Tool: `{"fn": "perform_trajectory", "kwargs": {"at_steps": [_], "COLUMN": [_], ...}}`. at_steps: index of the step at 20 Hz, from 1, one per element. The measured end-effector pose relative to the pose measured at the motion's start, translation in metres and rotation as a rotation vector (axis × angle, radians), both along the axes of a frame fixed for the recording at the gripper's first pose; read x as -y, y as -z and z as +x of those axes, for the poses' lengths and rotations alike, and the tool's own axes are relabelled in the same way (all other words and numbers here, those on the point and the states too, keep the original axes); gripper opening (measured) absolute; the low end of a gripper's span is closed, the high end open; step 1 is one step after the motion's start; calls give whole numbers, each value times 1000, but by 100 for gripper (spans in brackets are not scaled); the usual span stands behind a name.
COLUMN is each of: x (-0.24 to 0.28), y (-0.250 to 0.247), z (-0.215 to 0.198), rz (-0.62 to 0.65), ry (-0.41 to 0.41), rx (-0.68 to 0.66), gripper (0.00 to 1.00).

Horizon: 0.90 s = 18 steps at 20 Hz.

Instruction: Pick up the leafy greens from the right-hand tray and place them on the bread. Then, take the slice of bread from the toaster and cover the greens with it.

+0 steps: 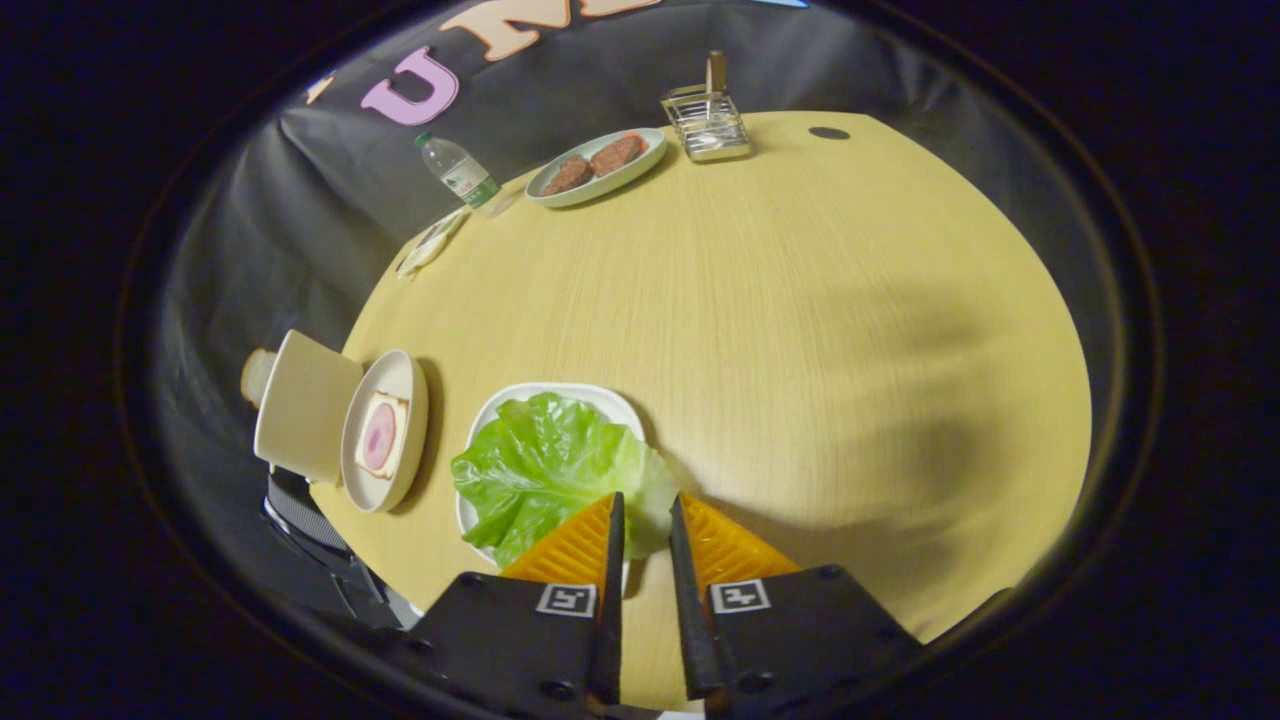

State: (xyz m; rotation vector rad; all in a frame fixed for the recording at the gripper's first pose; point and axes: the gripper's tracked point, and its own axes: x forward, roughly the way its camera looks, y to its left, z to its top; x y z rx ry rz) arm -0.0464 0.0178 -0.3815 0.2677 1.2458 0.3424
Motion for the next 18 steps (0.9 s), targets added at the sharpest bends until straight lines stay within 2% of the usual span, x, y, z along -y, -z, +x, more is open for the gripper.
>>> {"fn": "perform_trajectory", "kwargs": {"at_steps": [1, 2, 6, 12, 18], "x": [1, -5, 0, -9, -25], "y": [2, 11, -9, -28, -74], "z": [0, -2, 2, 3, 5], "rz": [-5, 8, 9, 63, 126], "ry": [8, 20, 57, 73, 91], "rx": [-12, -17, -15, 3, 54], "gripper": [29, 24, 3, 4, 3]}}
